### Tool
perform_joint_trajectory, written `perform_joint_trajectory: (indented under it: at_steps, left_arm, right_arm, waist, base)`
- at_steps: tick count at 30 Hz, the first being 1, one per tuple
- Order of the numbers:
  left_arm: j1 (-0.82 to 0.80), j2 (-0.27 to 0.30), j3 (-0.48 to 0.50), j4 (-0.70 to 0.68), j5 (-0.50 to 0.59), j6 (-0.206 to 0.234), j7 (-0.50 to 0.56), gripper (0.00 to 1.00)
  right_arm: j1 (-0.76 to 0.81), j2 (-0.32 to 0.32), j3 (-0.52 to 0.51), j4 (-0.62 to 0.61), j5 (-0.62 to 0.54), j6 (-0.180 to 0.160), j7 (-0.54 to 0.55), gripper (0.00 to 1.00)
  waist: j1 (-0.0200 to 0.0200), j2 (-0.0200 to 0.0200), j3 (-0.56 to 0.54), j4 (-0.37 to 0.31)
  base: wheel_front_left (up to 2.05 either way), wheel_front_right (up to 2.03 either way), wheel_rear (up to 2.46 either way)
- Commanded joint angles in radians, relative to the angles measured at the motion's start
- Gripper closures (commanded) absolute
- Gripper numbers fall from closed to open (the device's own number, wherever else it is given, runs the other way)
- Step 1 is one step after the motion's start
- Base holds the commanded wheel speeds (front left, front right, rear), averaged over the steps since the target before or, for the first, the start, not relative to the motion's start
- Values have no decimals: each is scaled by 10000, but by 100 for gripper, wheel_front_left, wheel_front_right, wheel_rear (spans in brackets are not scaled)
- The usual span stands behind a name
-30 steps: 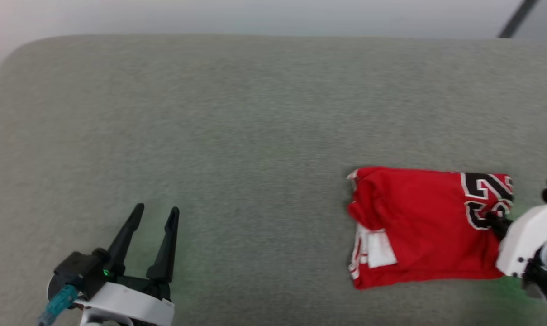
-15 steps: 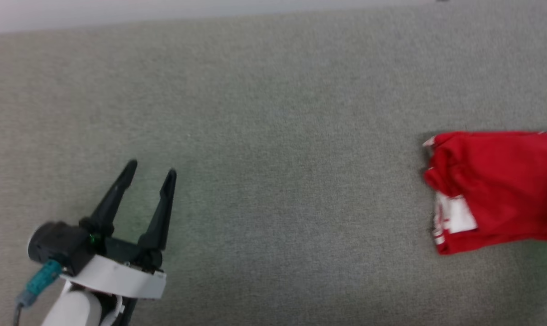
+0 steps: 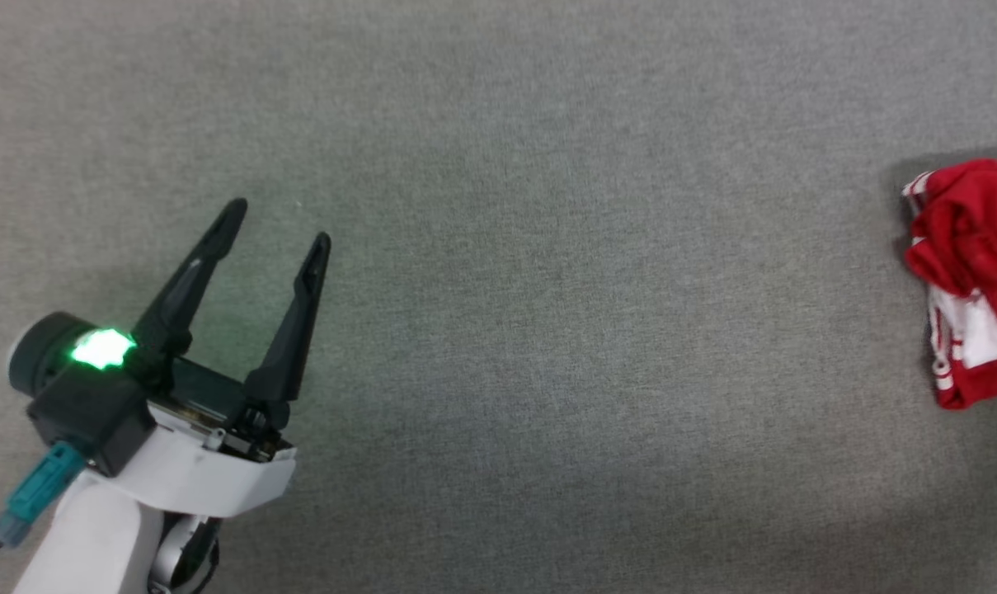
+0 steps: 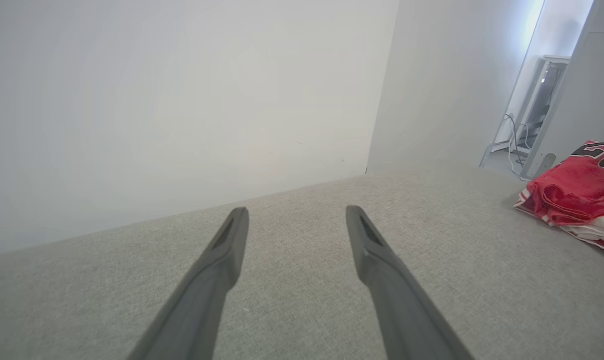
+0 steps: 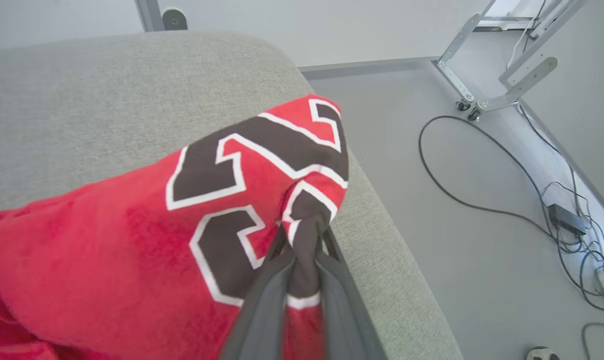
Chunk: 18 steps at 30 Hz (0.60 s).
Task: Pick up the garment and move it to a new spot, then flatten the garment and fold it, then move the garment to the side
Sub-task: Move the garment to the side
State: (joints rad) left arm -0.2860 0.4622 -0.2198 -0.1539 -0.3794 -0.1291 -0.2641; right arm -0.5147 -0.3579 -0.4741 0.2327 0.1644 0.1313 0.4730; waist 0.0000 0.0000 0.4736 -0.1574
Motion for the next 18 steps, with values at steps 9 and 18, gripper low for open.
perform_joint_trajectory:
  at_steps: [9,18]
  left_arm:
    - [-63,323,-31,-598,200,-25,12,0]
    - [-138,542,-140,-775,209,-25,12,0]
  right_arm:
    - [-665,150,-60,1210,-1087,-11,-888,100]
    - [-1246,200,-198,2304,-1521,-11,-1691,100]
  waist:
    - [0,0,607,-271]
    - [0,0,757,-348]
  base:
    - [0,0,0]
    - [0,0,0]
